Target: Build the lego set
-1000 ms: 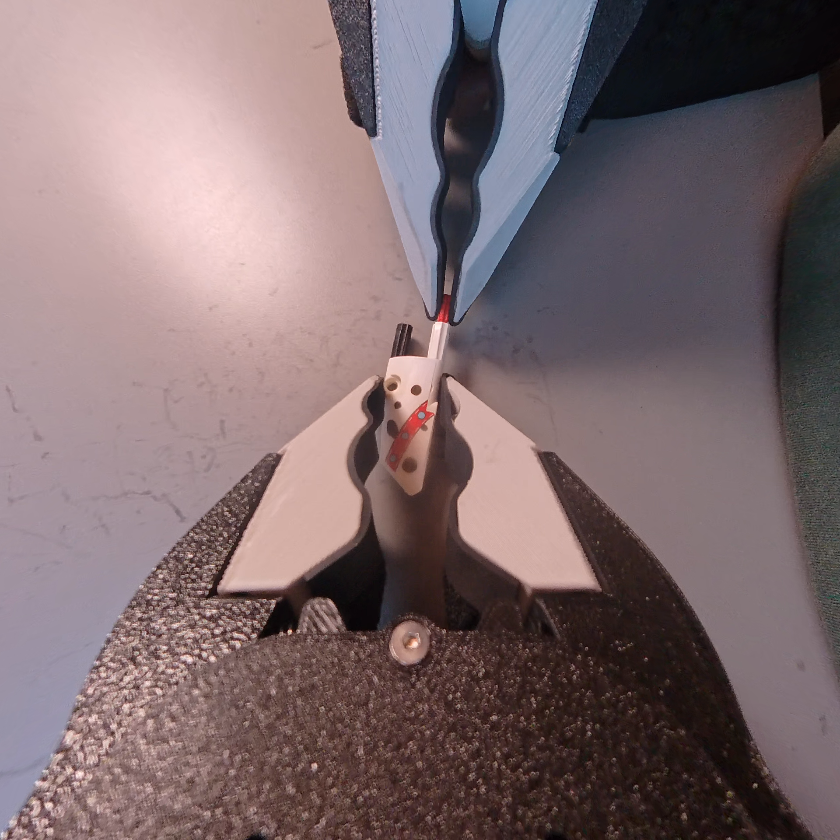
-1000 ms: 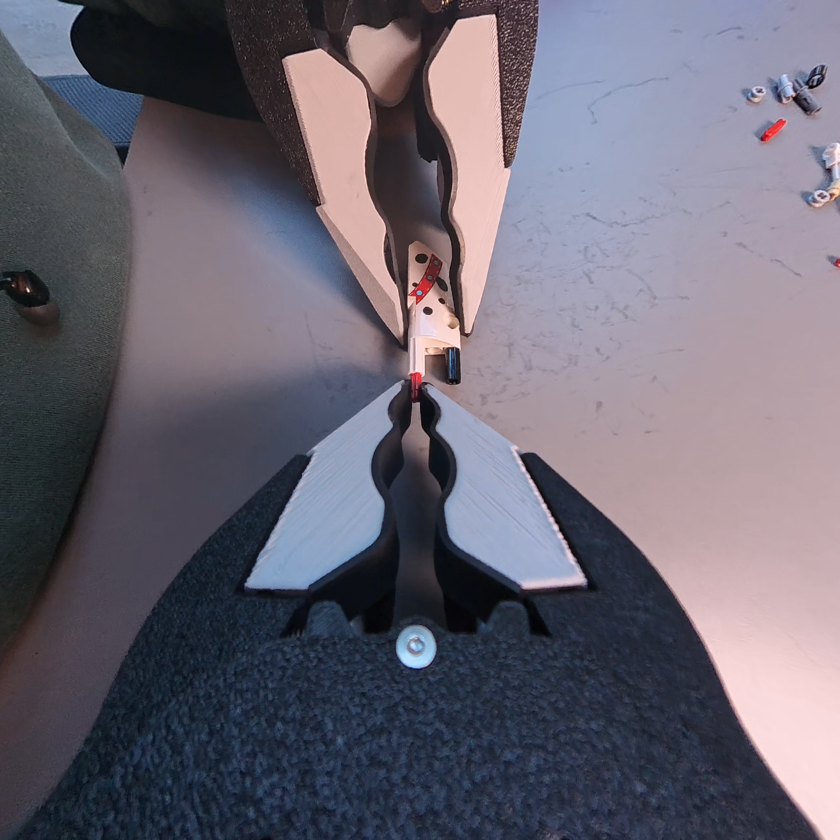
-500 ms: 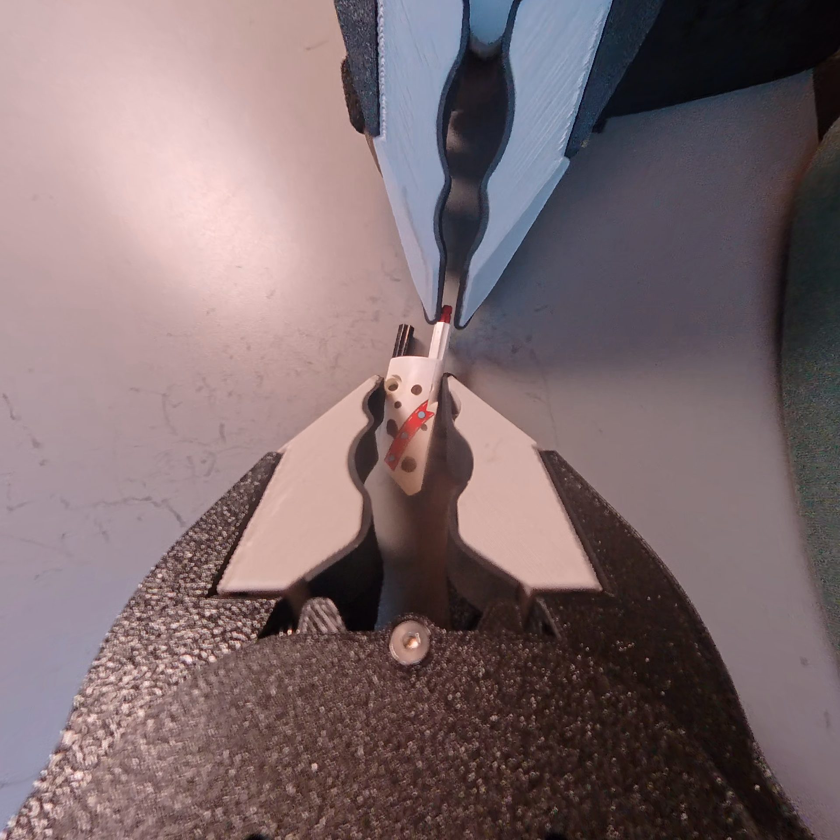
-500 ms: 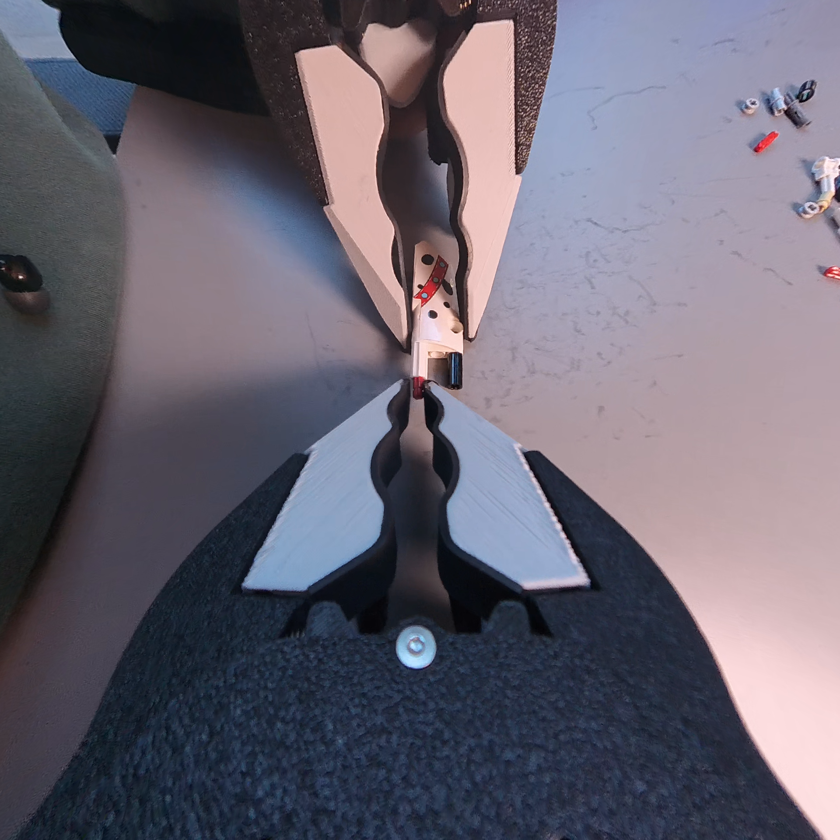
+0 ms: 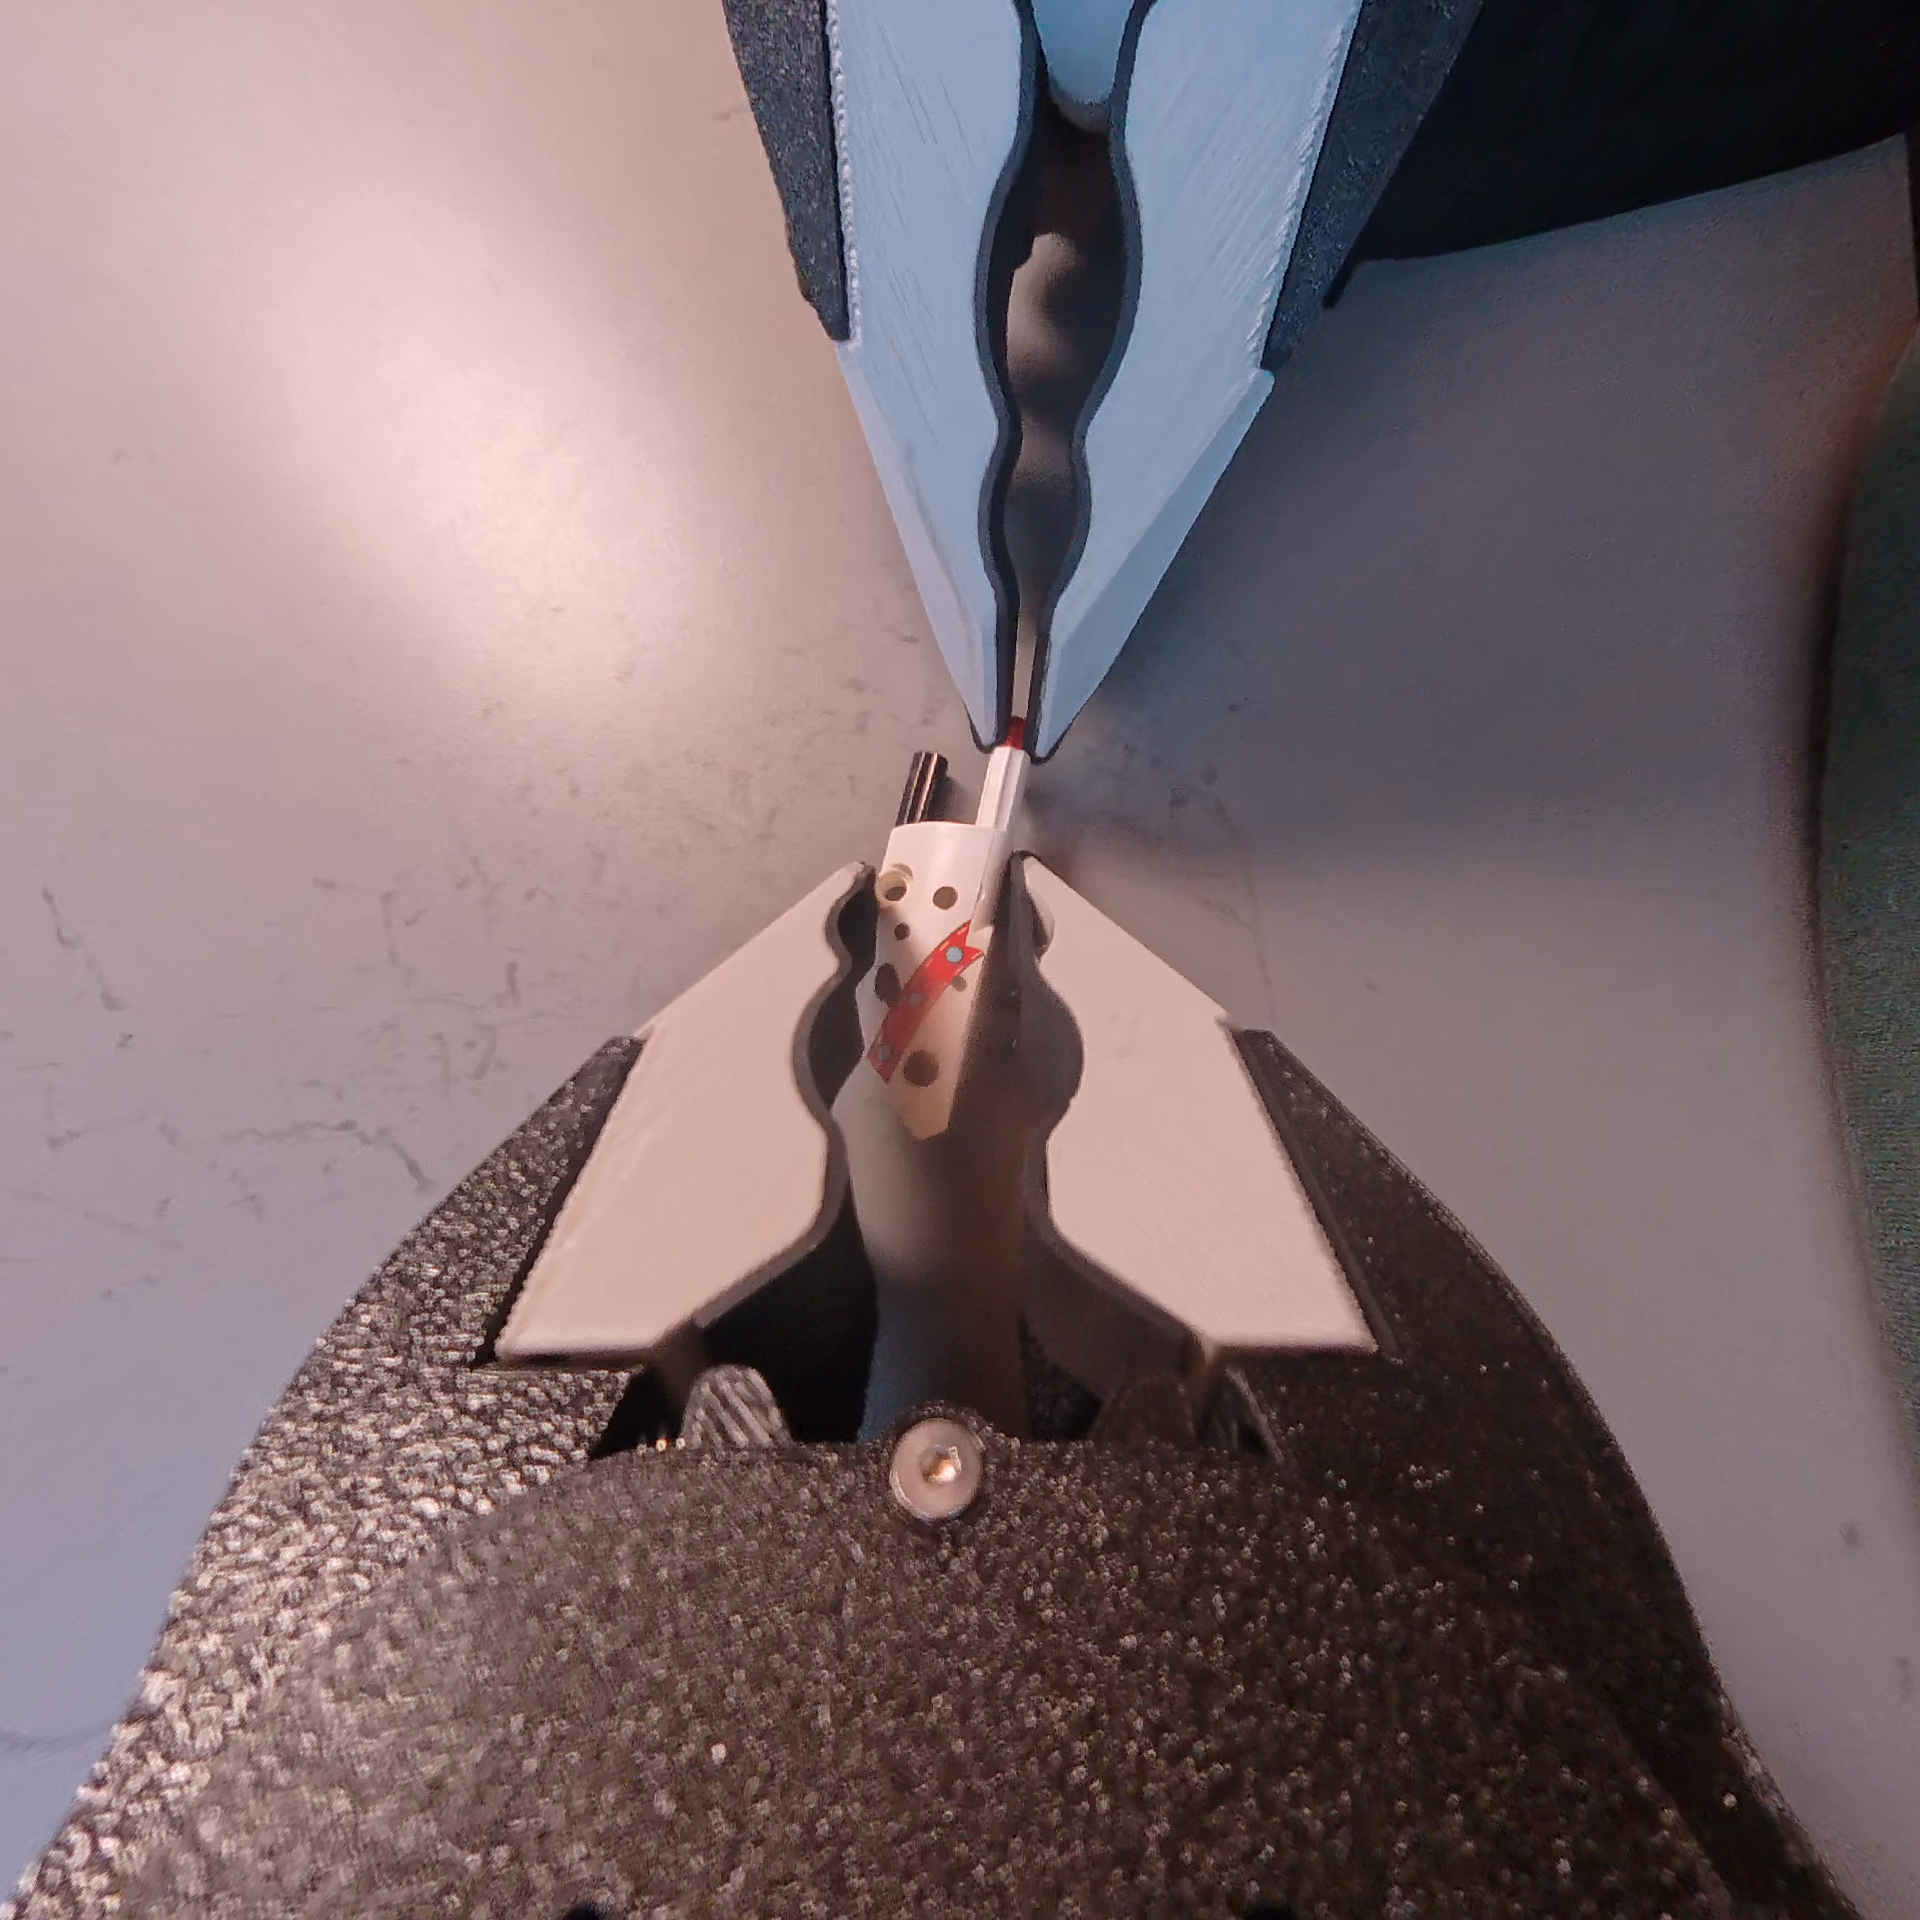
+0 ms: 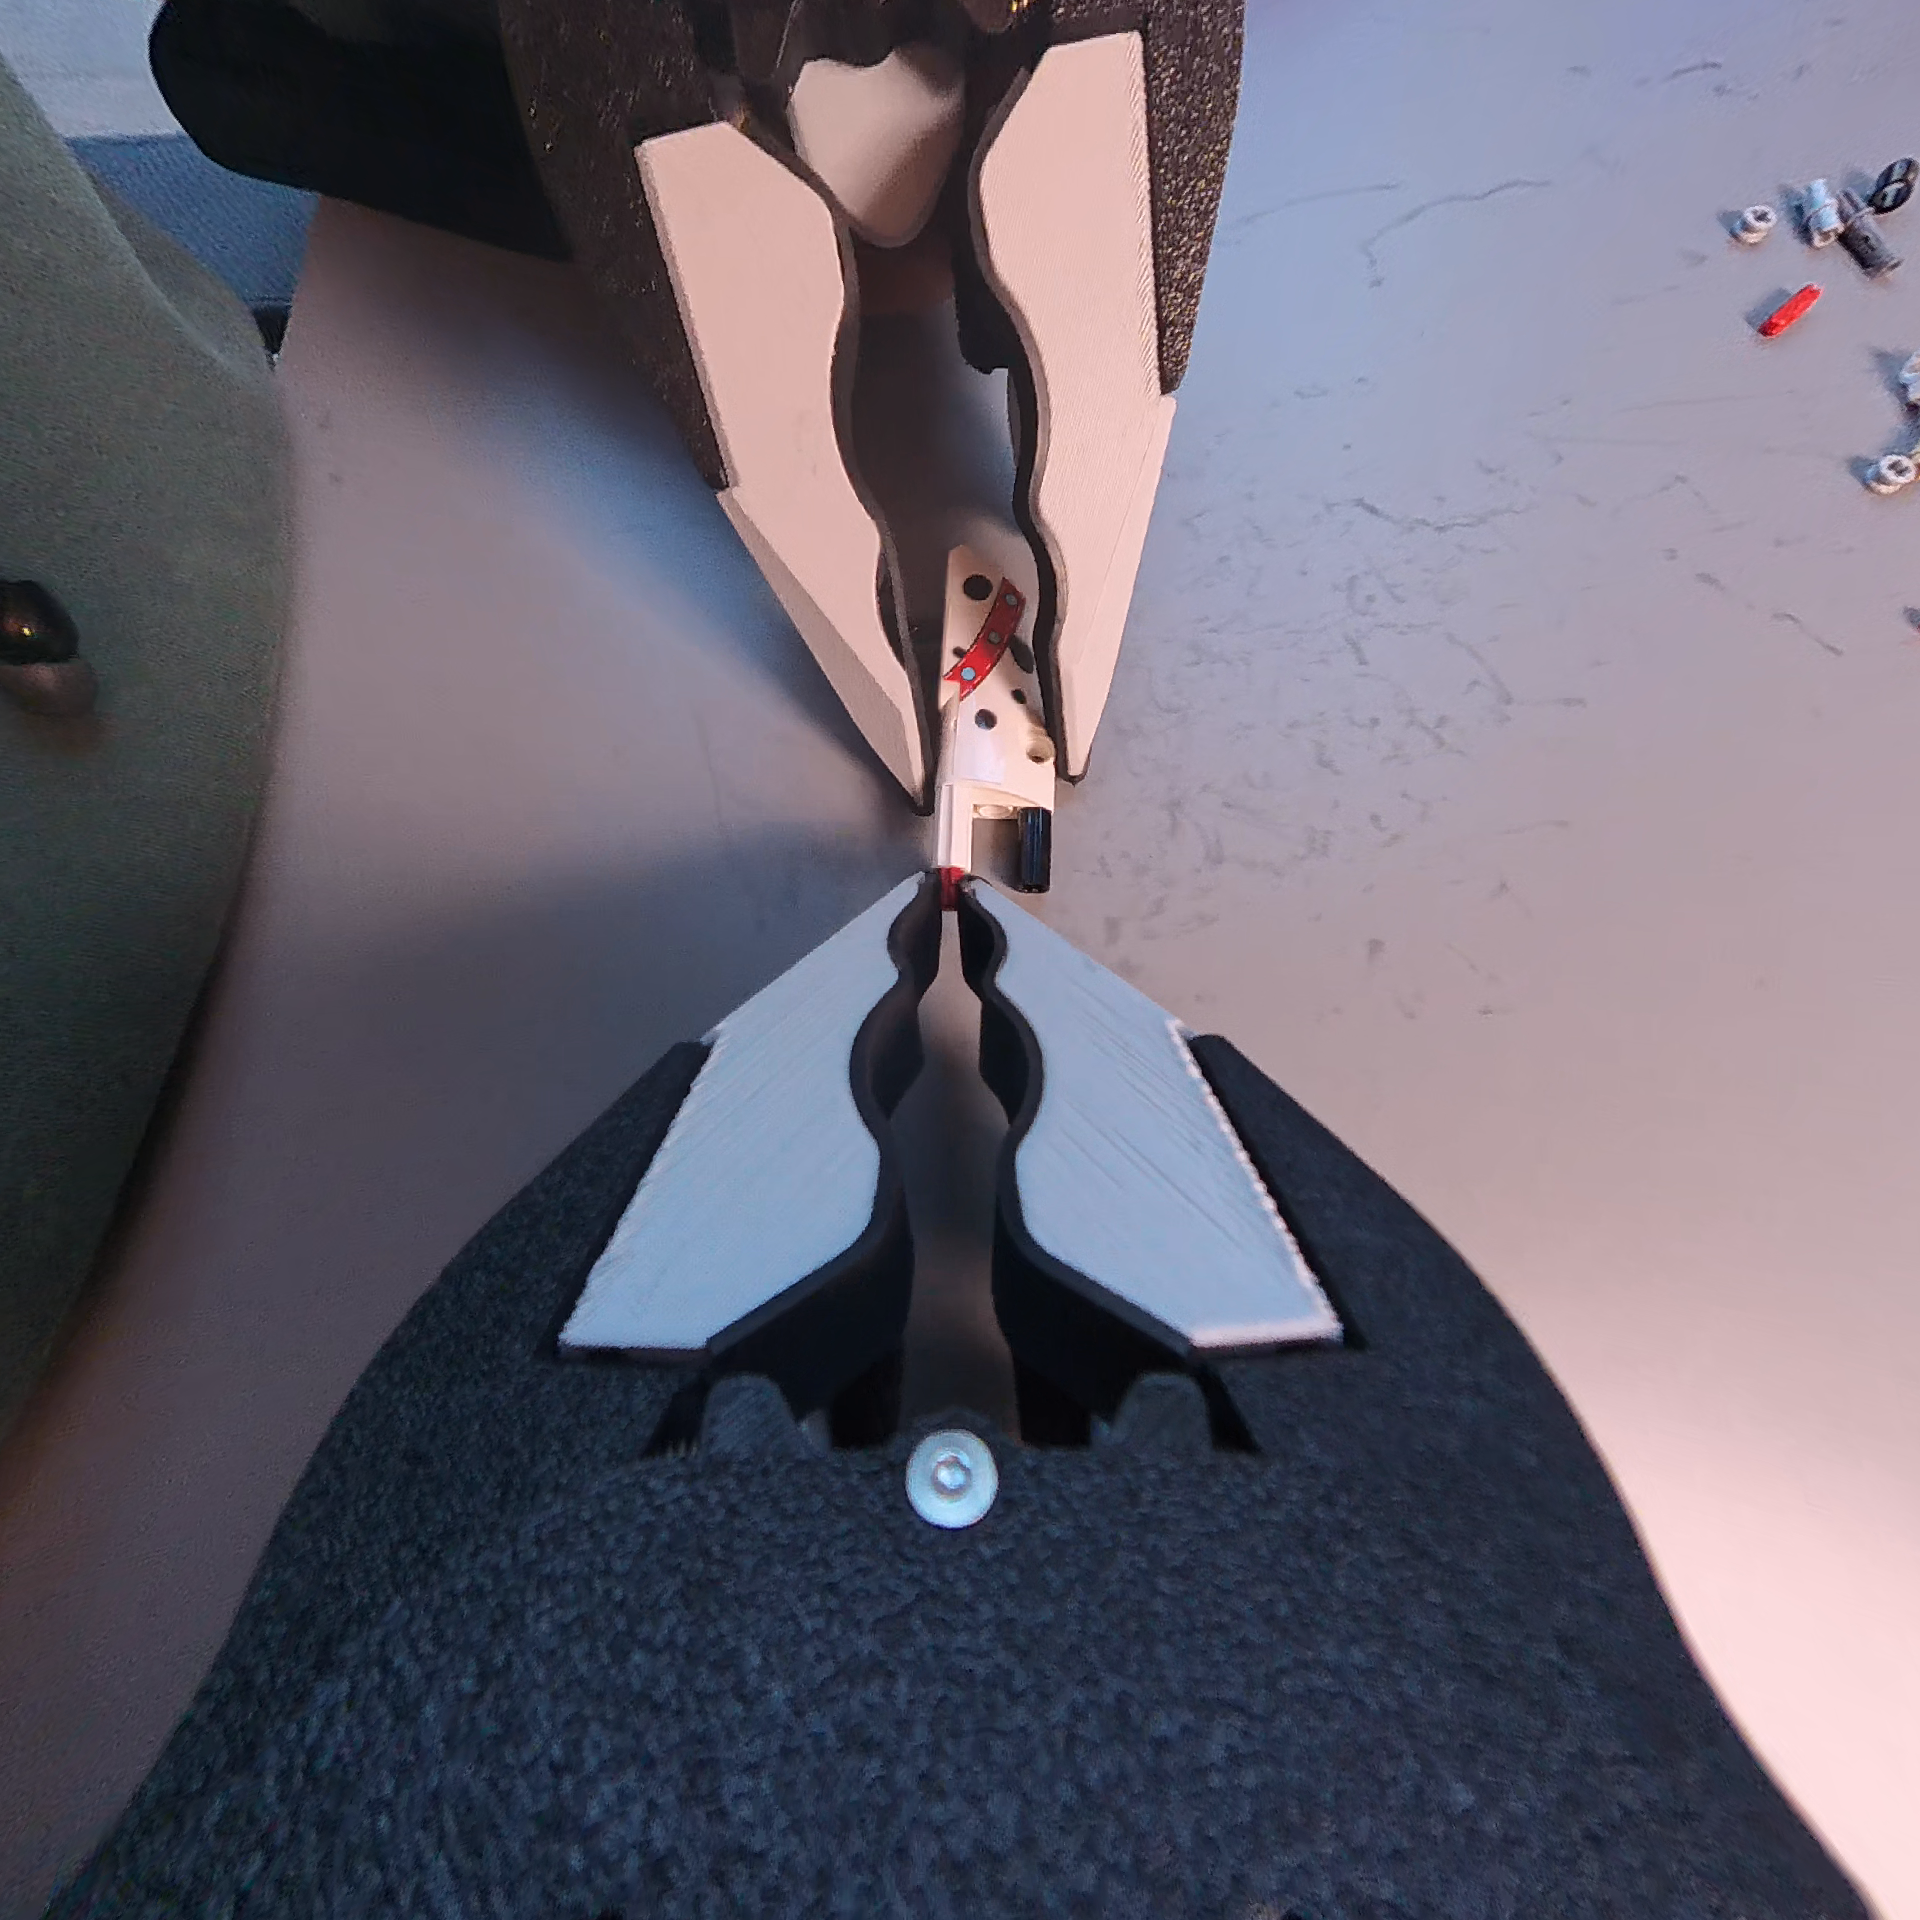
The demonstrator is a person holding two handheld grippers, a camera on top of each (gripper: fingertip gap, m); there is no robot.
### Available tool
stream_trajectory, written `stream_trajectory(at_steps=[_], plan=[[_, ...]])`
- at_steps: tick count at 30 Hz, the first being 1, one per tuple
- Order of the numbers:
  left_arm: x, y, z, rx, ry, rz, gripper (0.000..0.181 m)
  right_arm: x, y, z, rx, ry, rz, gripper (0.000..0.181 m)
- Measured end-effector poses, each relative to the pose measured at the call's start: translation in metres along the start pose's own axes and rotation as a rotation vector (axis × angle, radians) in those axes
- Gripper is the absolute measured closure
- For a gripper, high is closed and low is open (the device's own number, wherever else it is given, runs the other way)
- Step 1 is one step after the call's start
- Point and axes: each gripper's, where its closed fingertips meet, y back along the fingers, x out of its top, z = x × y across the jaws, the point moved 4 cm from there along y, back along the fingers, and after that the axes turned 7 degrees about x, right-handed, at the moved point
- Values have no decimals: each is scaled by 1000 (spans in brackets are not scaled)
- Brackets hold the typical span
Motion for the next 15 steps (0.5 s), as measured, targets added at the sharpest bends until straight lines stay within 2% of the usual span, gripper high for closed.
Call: stream_trajectory(at_steps=[7,12,15], plan=[[0,0,-1,8,1,2,154,4,-5,-3,5,5,-15,180],[0,1,-1,24,-32,14,152,-1,0,-1,-86,87,-54,178],[-2,5,-1,4,-40,23,136,-4,5,3,-143,156,-66,178]])
